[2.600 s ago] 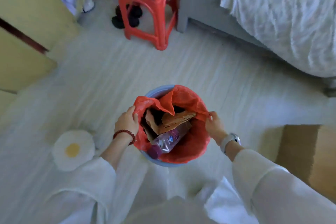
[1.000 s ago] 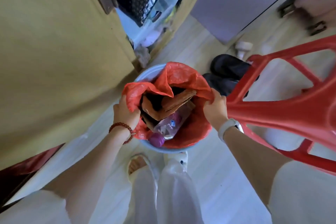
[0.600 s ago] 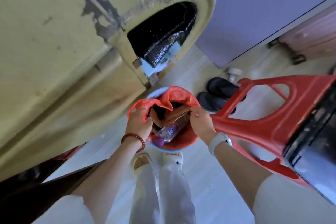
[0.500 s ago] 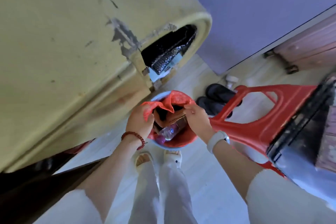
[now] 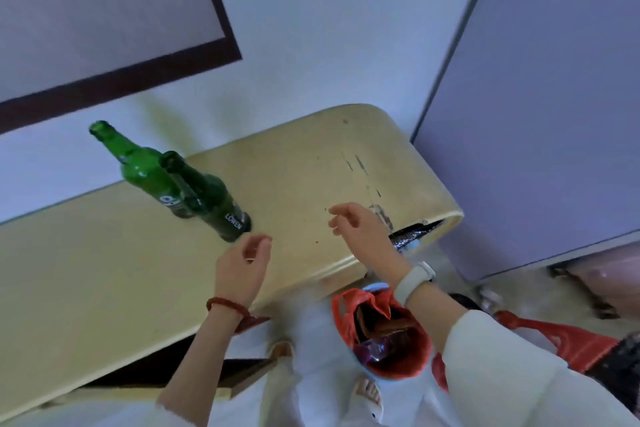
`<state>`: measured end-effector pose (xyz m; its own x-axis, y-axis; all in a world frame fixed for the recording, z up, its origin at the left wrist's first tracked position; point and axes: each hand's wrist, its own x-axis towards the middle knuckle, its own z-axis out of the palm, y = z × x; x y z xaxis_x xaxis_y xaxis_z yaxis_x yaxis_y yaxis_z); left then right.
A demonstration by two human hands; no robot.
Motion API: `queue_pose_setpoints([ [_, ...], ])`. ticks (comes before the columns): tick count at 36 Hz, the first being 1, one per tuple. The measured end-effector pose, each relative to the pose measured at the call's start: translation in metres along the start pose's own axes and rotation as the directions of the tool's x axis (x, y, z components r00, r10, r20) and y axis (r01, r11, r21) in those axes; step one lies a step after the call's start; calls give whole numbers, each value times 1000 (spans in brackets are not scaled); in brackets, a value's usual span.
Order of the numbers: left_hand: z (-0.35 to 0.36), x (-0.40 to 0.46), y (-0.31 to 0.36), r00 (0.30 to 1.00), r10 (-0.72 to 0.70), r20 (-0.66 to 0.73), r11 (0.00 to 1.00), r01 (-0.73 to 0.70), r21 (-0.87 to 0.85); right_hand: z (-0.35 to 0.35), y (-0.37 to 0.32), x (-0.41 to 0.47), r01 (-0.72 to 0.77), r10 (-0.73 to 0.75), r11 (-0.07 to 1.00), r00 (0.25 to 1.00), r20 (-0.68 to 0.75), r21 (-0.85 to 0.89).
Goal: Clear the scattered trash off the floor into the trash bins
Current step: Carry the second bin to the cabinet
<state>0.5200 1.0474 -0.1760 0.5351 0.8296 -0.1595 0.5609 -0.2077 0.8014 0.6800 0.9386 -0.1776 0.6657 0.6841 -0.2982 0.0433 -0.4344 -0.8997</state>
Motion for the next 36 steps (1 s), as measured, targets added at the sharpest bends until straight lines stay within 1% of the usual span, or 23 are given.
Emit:
queue_pose_setpoints([
  [3,-51,12,-15,977,-11,-211,999,4,-34,34,-41,11,142,-140,990,988,69,-20],
  [5,-81,25,-23,947,-48,-316,998,30,-60,60,-71,17,224,-220,975,968,120,-18],
  [7,-107,43,-32,920,-50,-389,998,27,-64,87,-98,23,303,-291,952,939,184,-38],
  [9,-130,67,-40,908,-29,-417,998,3,-62,114,-120,30,356,-330,932,913,242,-73],
  [11,-149,94,-44,925,-47,-377,994,7,-105,140,-138,36,373,-335,922,903,269,-106],
  [12,-156,109,-46,939,-46,-341,993,6,-117,151,-143,39,369,-331,922,908,257,-119],
  [14,-163,134,-44,965,-23,-262,991,-13,-135,168,-148,45,317,-300,944,939,170,-90],
  [16,-163,152,-36,982,-34,-186,975,-8,-222,173,-148,48,236,-235,972,970,66,-15],
  [18,-158,163,-29,990,-50,-133,964,13,-267,173,-143,47,205,-204,978,979,32,-35],
  [20,-153,171,-23,987,-54,-152,969,15,-248,170,-139,42,210,-209,974,978,24,-85],
  [22,-149,175,-20,980,-48,-192,980,9,-201,165,-136,35,207,-210,974,977,-25,-92],
  [23,-146,174,-18,980,-22,-196,985,-12,-170,160,-134,31,192,-198,978,977,-73,-84],
  [25,-138,166,-13,983,71,-168,987,-94,-132,146,-131,22,144,-150,989,972,-179,-46],
  [28,-120,147,-1,975,204,-90,970,-214,-117,112,-125,8,119,-114,993,938,-328,-3],
  [31,-95,124,18,965,262,9,955,-258,-148,70,-115,-14,142,-134,990,880,-455,-17],
  [34,-65,98,41,941,316,124,936,-287,-206,27,-97,-42,130,-125,991,795,-594,-34],
  [36,-43,78,55,917,338,212,923,-279,-263,2,-85,-65,103,-108,994,729,-676,-48],
])
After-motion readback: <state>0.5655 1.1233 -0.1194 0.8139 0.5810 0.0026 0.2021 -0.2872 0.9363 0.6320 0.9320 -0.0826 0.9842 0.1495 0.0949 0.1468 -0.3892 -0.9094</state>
